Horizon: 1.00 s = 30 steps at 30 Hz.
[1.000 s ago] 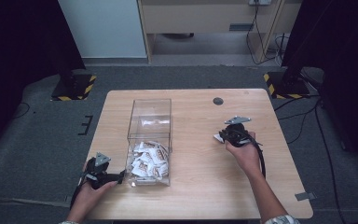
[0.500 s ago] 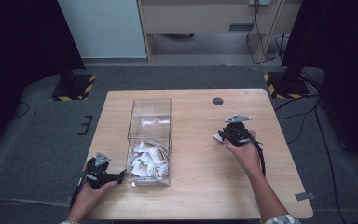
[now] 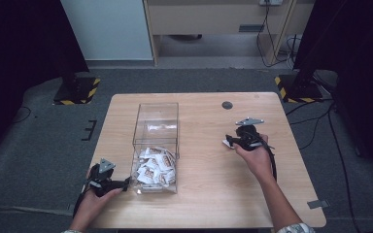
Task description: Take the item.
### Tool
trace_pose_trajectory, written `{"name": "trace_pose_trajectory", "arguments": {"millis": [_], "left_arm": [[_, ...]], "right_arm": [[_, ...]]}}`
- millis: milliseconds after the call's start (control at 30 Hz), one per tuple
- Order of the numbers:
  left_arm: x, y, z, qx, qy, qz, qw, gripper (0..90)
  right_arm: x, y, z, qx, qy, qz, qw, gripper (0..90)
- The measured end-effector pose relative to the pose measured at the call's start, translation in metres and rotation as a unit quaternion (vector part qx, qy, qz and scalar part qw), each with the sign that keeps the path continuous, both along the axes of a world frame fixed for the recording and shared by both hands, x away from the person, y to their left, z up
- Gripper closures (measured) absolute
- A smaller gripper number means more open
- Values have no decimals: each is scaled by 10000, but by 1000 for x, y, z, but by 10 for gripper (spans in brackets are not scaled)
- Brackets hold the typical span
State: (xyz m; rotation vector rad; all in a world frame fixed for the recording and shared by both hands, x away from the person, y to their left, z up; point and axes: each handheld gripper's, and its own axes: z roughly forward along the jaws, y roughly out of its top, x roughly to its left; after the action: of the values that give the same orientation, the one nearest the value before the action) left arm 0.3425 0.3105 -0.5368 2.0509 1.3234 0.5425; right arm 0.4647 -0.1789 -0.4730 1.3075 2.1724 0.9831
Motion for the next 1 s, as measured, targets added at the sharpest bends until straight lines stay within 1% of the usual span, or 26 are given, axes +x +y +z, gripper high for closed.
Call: {"name": "trace_pose_trajectory", "arguments": {"millis": [67,300,400,500,567,700,900,967,1000], "left_arm": [[0,0,0,0,1,-1,10000,0],[0,0,0,1,0,0,10000,0],[0,0,0,3,0,2,10000,0],[0,0,0,3,0,2,10000,0],[0,0,0,2,0,3,10000,0],[0,0,0,3,0,2,10000,0],[0,0,0,2,-1,4,10000,0],[0,0,0,4,-1,4,10000,0],[0,0,0,4,-2,4,10000,0]], "right_arm": [[0,0,1,32,7,6,10000,477],[0,1,5,153,-98,-3,9998,410],[0,1,6,217,-72,-31,9997,375],[1,0,9,247,-143,-12,9996,355],[1,0,11,269,-117,1,9996,343],[1,-1,14,330,-191,-22,9993,307],[1,-2,20,403,-242,-121,9988,187],[1,-3,21,439,-199,-145,9987,145],[0,-3,22,434,-233,-134,9987,131]]}}
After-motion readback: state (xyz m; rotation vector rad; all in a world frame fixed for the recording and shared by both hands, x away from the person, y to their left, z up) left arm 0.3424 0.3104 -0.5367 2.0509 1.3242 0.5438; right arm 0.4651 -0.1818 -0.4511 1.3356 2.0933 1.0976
